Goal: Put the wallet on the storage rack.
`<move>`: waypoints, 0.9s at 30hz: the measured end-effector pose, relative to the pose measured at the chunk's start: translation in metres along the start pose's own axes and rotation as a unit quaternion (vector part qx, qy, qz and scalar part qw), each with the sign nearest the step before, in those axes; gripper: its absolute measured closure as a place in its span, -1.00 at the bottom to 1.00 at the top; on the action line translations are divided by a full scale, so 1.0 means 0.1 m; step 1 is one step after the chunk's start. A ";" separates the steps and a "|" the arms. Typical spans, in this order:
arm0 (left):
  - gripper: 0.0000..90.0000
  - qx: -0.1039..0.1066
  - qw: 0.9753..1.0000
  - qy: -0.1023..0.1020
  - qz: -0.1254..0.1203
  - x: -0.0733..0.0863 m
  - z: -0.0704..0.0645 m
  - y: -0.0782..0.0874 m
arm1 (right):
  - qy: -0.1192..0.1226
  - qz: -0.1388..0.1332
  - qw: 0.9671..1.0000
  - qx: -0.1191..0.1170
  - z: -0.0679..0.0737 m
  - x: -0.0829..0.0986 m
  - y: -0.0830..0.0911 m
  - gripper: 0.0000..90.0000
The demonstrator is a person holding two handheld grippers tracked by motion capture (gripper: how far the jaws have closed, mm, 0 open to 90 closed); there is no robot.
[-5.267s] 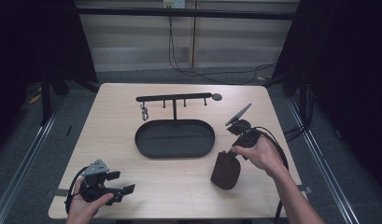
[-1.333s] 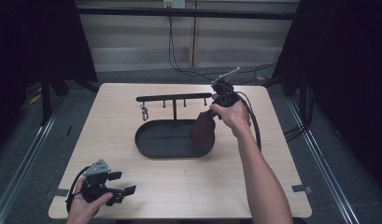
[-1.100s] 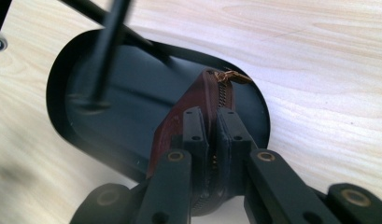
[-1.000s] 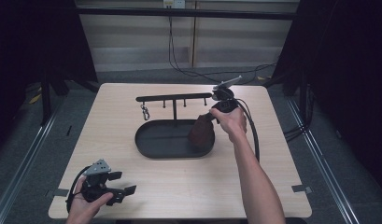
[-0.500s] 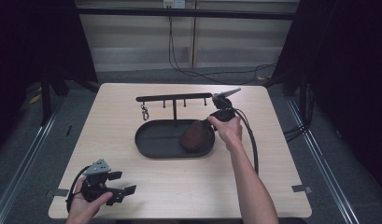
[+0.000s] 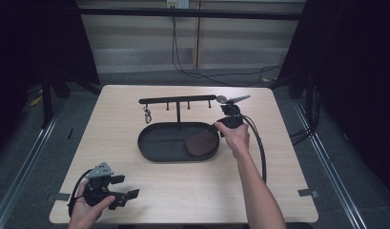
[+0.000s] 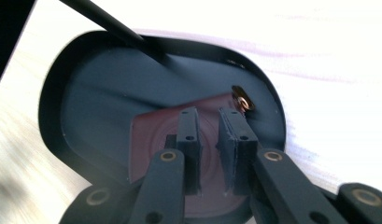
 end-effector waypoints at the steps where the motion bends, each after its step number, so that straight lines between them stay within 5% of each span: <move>1: -0.63 0.000 1.000 0.000 0.000 0.00 0.00 0.00 | 0.003 -0.004 1.000 0.001 0.01 0.00 0.02 0.73; 12: -0.62 -0.013 1.000 0.008 -0.007 -0.02 0.05 0.02 | 0.049 -0.034 0.998 -0.014 0.07 0.03 0.25 0.14; 21: -0.61 -0.025 0.999 0.017 -0.017 -0.02 0.11 0.06 | 0.083 -0.061 0.994 -0.027 0.15 0.24 0.38 -0.22; 25: -0.61 -0.027 0.999 0.020 -0.017 -0.03 0.11 0.06 | 0.092 -0.068 0.993 -0.020 0.13 0.34 0.43 -0.38; 27: -0.61 -0.027 0.999 0.019 -0.016 -0.02 0.11 0.06 | 0.104 -0.057 0.993 0.014 0.08 0.39 0.44 -0.41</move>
Point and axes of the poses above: each handheld gripper's, and its own axes: y roughly backward along the jaws, x roughly out of its underside, z roughly to its left, the point moved 8 cm from there along -y, roughly forward along the jaws
